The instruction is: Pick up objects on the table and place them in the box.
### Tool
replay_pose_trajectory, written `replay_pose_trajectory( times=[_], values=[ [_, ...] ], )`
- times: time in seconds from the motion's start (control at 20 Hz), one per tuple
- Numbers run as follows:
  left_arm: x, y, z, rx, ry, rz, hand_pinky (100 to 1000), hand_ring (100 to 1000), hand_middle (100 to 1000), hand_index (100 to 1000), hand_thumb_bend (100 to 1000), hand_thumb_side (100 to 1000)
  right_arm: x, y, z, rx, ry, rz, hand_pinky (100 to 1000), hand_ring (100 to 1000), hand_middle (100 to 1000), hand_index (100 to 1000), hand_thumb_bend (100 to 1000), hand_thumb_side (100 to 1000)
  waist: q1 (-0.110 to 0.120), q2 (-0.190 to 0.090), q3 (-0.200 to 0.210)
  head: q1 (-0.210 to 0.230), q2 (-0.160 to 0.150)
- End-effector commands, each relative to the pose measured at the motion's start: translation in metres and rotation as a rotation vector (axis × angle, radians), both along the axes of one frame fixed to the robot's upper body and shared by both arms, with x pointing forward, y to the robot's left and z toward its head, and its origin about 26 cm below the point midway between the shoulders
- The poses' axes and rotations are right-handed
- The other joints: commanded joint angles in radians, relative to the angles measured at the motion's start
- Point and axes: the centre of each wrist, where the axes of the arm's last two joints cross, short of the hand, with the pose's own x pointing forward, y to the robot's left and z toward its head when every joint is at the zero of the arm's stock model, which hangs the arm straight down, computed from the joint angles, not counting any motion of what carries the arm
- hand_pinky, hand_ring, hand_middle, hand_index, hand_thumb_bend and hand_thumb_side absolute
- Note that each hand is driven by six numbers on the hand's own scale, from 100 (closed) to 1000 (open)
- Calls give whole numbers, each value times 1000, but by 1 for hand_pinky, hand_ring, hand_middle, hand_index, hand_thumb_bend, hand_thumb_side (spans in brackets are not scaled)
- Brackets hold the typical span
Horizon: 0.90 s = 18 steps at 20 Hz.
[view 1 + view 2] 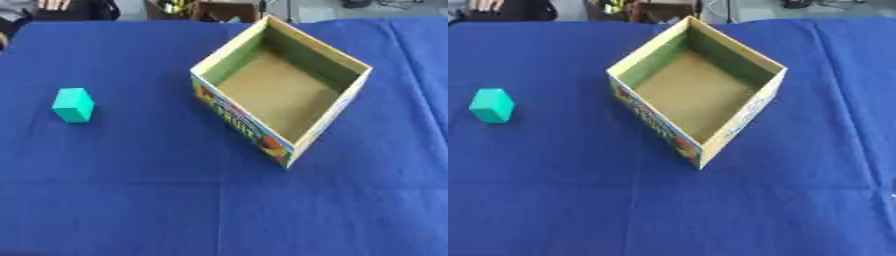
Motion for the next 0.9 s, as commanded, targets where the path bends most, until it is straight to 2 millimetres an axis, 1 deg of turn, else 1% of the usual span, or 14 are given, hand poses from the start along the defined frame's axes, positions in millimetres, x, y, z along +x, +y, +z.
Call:
replay_pose_trajectory(
  times=[0.05,0.15,0.25,0.3,0.35,0.7,0.9],
  values=[
    [-5,11,22,98,-28,38,672,735,764,923,210,1000,-3,-2,8,-27,-33,-9,831,861,727,842,100,778,2,-10,-2,4,-14],
    [-6,15,27,142,-14,58,675,737,766,926,213,1000,-3,-2,7,-29,-35,-12,831,861,726,842,100,779,3,-7,-3,5,-19],
    [-5,20,30,188,11,72,688,748,780,940,237,1000,-3,-3,6,-32,-33,-16,832,861,729,845,100,778,5,0,-6,6,-27],
    [-4,24,32,219,26,80,691,750,789,956,243,1000,-4,-3,5,-33,-32,-19,832,861,734,848,100,777,6,3,-8,5,-31],
    [-3,28,34,248,36,90,693,753,806,1000,257,1000,-4,-2,4,-33,-31,-22,832,859,738,853,100,778,6,5,-9,5,-34],
    [8,56,45,445,128,150,727,786,833,991,307,1000,-5,0,0,-45,-34,-23,833,859,736,849,100,787,6,12,-33,18,-37],
    [17,72,46,586,213,163,759,814,863,1000,342,1000,-5,0,-1,-48,-29,-20,833,859,736,848,100,790,8,10,-47,25,-39]
  ],
)
